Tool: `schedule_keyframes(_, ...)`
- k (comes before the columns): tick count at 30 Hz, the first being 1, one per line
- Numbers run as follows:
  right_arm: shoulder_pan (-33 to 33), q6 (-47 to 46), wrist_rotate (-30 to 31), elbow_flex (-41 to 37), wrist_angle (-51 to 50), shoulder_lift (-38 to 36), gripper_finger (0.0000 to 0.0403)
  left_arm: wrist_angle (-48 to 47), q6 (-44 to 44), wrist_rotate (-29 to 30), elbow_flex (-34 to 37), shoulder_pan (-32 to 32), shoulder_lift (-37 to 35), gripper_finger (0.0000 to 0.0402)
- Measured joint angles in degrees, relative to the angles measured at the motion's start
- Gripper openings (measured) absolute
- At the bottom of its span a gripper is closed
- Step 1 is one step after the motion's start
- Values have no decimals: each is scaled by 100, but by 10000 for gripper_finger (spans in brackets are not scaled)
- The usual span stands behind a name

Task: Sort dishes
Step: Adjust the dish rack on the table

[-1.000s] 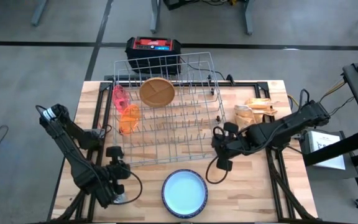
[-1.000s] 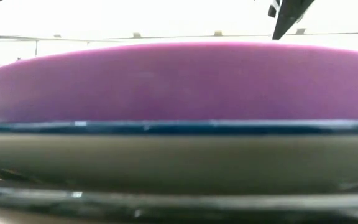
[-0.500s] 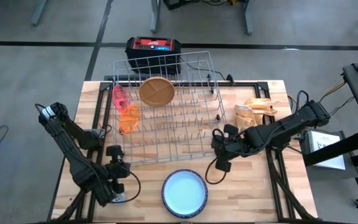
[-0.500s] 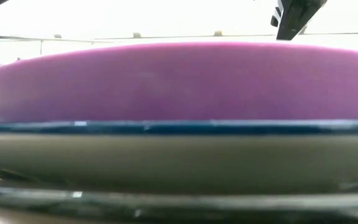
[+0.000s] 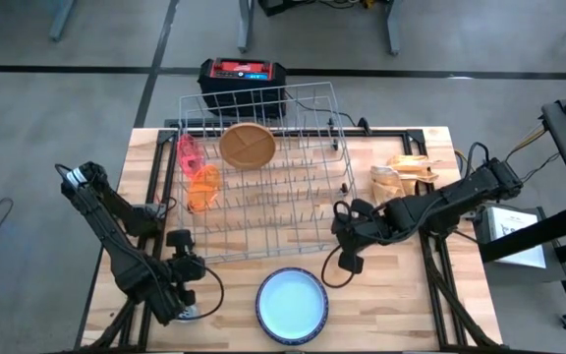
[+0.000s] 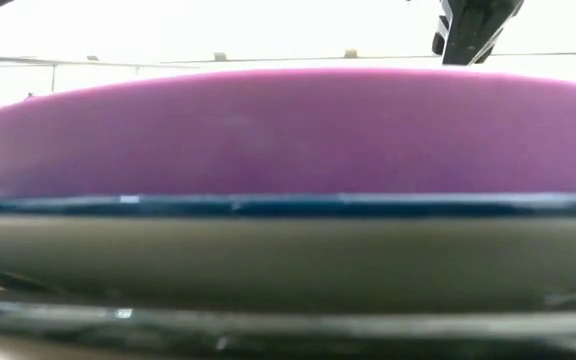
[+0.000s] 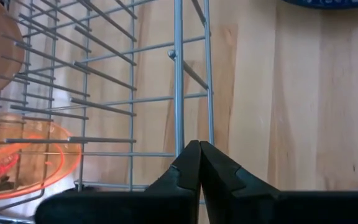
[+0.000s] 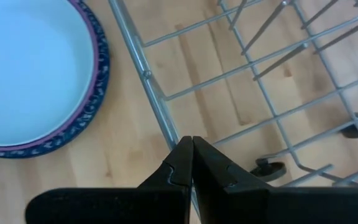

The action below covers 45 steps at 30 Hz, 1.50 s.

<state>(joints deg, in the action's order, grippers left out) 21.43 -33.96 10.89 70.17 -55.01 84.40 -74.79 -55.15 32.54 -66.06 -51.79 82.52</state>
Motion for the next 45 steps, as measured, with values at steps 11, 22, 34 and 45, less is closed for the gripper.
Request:
schedule_keyframes(11,-6,-2,-365,-4,78,7,0,-115,107,-185,-85,9,2,0)
schedule_keyframes(22,-20,-4,-472,-4,57,7,0,-288,196,8,-96,9,4,0)
schedule_keyframes(34,-51,-204,-1180,-12,-15,10,0,236,573,202,-116,28,4,0)
schedule_keyframes(45,-87,-94,-939,-28,-85,24,0,280,532,550,-57,40,4,0)
